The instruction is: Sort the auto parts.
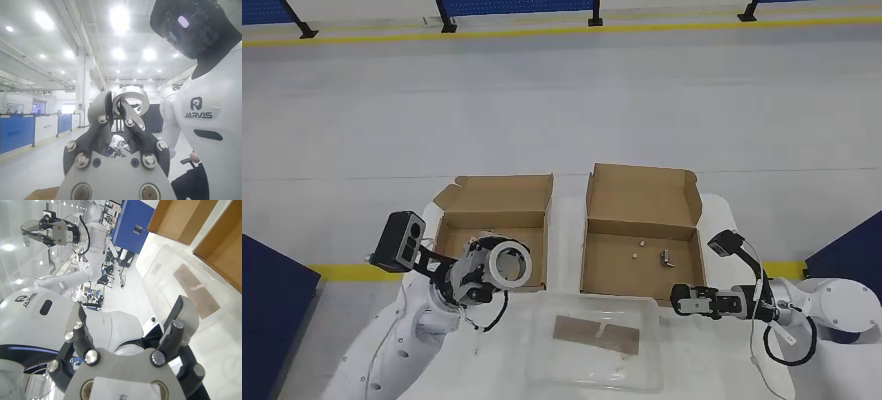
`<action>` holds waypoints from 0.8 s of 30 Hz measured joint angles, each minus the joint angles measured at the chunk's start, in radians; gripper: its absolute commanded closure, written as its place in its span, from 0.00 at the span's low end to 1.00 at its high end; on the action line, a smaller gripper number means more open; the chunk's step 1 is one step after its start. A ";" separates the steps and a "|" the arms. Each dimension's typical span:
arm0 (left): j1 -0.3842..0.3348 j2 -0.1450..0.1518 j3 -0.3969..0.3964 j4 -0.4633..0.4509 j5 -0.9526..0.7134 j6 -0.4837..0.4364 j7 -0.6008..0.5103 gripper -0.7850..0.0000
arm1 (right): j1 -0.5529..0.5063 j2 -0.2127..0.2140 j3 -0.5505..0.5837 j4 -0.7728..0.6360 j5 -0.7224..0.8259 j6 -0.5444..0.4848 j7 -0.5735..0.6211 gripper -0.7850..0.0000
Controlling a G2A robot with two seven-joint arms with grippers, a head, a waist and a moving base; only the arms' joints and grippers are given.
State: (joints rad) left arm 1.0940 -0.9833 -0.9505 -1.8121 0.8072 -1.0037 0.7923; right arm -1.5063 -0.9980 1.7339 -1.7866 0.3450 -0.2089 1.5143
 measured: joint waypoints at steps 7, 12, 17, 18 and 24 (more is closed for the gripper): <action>-0.023 -0.017 0.003 -0.056 -0.093 -0.009 -0.027 1.00 | 0.000 0.000 0.000 0.000 0.000 0.000 0.000 0.00; -0.046 -0.027 0.012 -0.072 -0.157 -0.009 -0.043 1.00 | 0.000 0.000 0.000 0.000 0.000 0.000 0.000 0.00; -0.049 -0.027 0.010 -0.070 -0.159 -0.009 -0.048 1.00 | 0.000 0.000 0.000 0.000 0.000 0.000 0.000 0.00; -0.048 -0.027 0.010 -0.070 -0.158 -0.009 -0.048 1.00 | 0.000 0.000 0.000 0.000 0.000 0.000 0.000 0.00; -0.029 -0.037 0.003 -0.106 -0.232 -0.008 -0.068 1.00 | 0.000 0.000 0.000 0.000 0.000 0.000 0.000 0.00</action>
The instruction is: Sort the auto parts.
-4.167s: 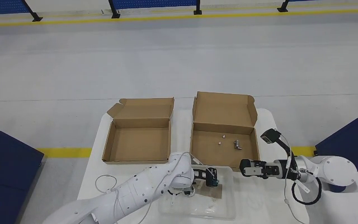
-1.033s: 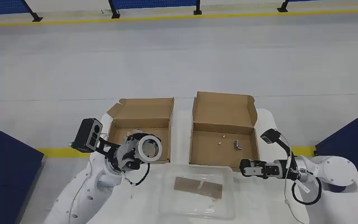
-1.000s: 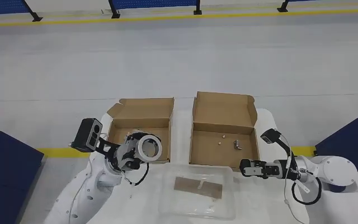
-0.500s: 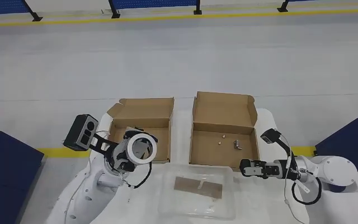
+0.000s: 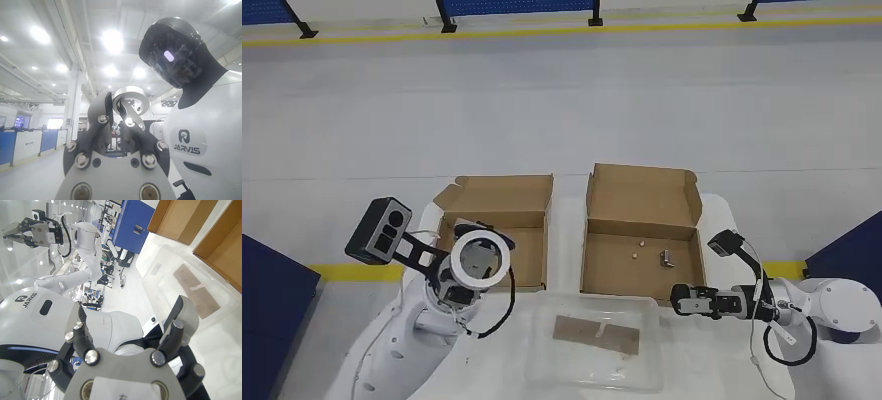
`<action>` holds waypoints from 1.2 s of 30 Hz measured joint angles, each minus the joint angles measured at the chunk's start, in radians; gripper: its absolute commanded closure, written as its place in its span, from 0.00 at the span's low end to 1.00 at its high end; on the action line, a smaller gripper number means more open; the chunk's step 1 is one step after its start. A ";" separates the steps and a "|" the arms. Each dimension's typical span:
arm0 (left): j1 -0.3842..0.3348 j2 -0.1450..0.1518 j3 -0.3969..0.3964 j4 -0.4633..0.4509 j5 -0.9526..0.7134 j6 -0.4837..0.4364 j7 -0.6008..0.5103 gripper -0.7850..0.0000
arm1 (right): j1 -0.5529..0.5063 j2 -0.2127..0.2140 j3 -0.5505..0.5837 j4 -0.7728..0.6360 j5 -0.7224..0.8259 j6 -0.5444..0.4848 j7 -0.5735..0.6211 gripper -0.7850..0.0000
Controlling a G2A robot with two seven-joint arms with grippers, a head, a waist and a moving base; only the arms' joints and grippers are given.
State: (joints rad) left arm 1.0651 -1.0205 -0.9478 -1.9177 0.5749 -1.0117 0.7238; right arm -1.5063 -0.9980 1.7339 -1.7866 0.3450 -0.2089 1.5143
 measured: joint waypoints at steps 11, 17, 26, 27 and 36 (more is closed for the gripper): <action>-0.002 -0.018 -0.014 -0.004 -0.023 0.000 -0.074 1.00 | 0.000 0.000 0.000 0.000 0.000 0.000 0.000 0.00; 0.017 -0.025 -0.048 -0.010 0.049 0.048 -0.164 1.00 | 0.000 0.000 0.000 0.000 0.000 0.000 0.000 0.00; 0.043 -0.046 -0.056 -0.042 0.002 0.016 -0.153 1.00 | 0.000 0.000 0.000 0.000 0.000 0.000 0.000 0.00; 0.044 -0.049 -0.056 -0.045 -0.016 0.004 -0.142 1.00 | 0.000 0.000 0.000 0.000 0.000 0.000 0.000 0.00; 0.045 -0.065 -0.043 -0.079 -0.108 -0.001 -0.140 1.00 | 0.000 0.000 0.000 0.000 0.000 0.000 0.000 0.00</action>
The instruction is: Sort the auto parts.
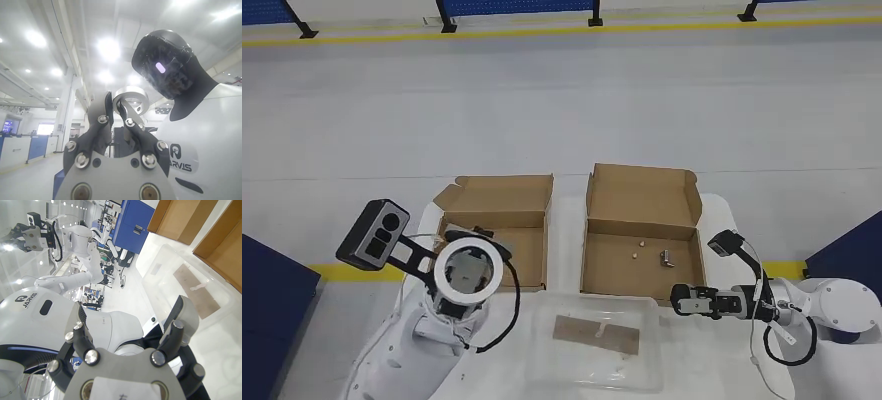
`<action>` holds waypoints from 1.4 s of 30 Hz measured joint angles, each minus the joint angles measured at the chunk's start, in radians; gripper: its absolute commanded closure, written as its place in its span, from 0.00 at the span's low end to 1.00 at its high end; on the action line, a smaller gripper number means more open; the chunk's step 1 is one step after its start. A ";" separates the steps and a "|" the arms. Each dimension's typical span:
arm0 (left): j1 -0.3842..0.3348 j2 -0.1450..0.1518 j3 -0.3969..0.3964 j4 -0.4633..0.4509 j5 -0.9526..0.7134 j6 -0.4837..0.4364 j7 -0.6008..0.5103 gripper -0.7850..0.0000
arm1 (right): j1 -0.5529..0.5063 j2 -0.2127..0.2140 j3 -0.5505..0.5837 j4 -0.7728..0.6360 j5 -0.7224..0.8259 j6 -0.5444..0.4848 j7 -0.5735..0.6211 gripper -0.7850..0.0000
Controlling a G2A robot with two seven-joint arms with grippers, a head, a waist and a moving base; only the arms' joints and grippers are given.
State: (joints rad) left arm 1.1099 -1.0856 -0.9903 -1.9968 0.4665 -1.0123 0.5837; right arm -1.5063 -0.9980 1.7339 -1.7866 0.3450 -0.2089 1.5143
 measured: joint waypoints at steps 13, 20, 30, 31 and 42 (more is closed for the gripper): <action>0.003 -0.016 -0.023 -0.005 -0.021 0.000 -0.052 1.00 | 0.000 0.000 0.000 0.000 0.000 0.000 0.000 0.00; 0.027 -0.027 -0.049 -0.002 0.017 0.013 -0.098 1.00 | 0.000 0.000 0.000 0.000 0.000 0.000 0.000 0.00; 0.043 -0.046 -0.062 -0.014 -0.016 0.000 -0.118 1.00 | 0.000 0.000 0.000 0.000 0.000 0.000 0.000 0.00; 0.043 -0.048 -0.062 -0.015 -0.022 0.000 -0.120 1.00 | 0.000 0.000 0.000 0.000 0.000 0.000 0.000 0.00; 0.044 -0.060 -0.061 -0.010 -0.068 0.000 -0.151 1.00 | 0.000 0.000 0.000 0.000 0.000 0.000 0.000 0.00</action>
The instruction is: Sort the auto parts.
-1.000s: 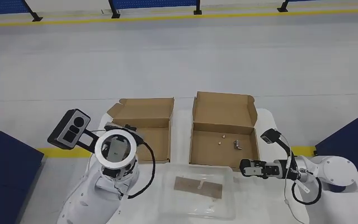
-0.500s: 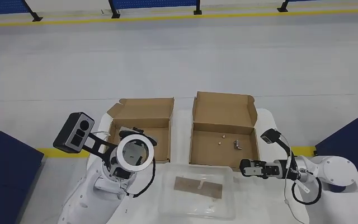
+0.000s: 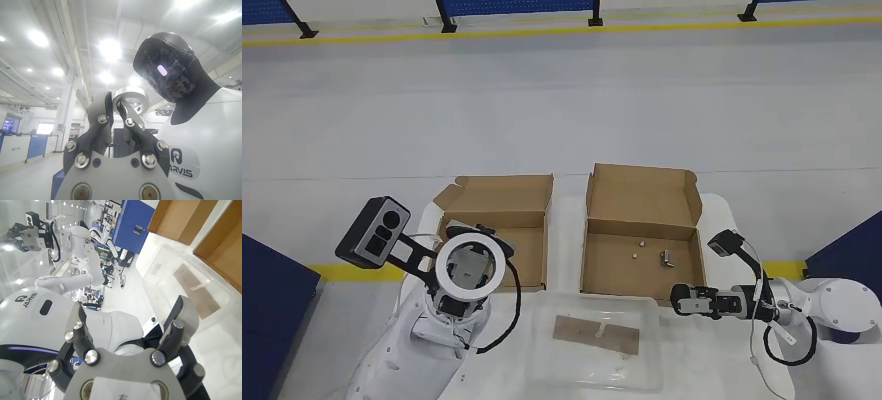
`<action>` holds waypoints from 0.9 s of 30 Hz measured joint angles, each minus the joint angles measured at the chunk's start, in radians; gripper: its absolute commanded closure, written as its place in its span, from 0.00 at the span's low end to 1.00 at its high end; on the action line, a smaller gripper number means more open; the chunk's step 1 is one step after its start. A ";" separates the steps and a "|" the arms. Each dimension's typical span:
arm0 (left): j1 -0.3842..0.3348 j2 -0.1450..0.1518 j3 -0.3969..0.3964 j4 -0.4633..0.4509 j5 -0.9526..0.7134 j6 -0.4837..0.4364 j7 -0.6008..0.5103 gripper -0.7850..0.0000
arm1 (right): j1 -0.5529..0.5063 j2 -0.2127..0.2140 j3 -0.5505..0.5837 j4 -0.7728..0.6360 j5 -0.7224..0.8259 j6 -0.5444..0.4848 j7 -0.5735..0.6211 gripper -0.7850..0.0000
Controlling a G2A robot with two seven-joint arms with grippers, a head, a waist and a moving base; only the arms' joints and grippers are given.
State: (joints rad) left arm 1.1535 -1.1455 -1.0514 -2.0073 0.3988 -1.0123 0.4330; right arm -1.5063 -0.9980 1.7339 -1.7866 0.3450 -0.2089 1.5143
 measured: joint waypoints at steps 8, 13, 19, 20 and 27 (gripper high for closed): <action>0.011 -0.002 -0.004 -0.013 -0.003 0.022 -0.027 1.00 | 0.000 0.000 0.000 0.000 0.000 0.000 0.000 0.00; 0.028 -0.005 -0.035 0.019 0.008 0.039 -0.067 1.00 | 0.000 0.000 0.000 0.000 0.000 0.000 0.000 0.00; 0.045 -0.010 -0.058 0.080 0.019 0.033 -0.097 1.00 | 0.000 0.000 0.000 0.000 0.000 0.000 0.000 0.00; 0.048 -0.011 -0.061 0.089 0.021 0.030 -0.102 1.00 | 0.000 0.000 0.000 0.000 0.000 0.000 0.000 0.00; 0.079 -0.013 -0.101 0.152 0.064 0.049 -0.147 1.00 | 0.000 0.000 0.000 0.000 0.000 0.000 0.000 0.00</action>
State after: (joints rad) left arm 1.2324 -1.1583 -1.1524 -1.8555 0.4631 -0.9632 0.2862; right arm -1.5063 -0.9980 1.7339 -1.7866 0.3450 -0.2089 1.5143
